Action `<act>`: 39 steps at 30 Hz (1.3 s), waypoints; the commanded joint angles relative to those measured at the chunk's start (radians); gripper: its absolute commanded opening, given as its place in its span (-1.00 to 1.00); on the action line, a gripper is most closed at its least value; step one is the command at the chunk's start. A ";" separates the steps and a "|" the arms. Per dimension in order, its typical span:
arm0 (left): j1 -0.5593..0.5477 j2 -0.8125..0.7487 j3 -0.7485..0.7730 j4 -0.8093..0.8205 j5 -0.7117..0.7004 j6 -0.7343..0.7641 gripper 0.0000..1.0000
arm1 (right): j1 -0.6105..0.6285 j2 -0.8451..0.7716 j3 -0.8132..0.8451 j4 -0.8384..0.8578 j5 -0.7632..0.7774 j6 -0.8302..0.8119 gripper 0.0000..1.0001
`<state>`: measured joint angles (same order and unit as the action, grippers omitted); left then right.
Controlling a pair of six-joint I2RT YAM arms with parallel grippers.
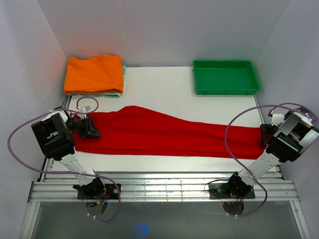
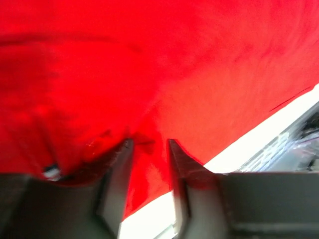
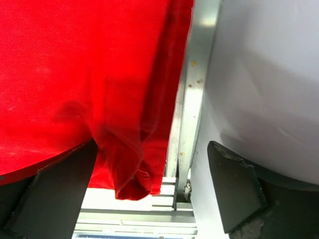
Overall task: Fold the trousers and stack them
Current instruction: Fold the trousers
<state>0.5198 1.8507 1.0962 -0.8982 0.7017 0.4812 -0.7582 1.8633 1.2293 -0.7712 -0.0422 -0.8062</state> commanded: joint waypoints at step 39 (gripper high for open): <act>-0.098 -0.149 -0.044 -0.059 -0.016 0.512 0.16 | 1.053 -0.197 -0.151 0.222 -0.228 0.023 -0.14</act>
<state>0.4435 1.6783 1.0161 -0.8902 0.5755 0.9157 0.3054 1.7050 1.0306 -0.5674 -0.2901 -0.7231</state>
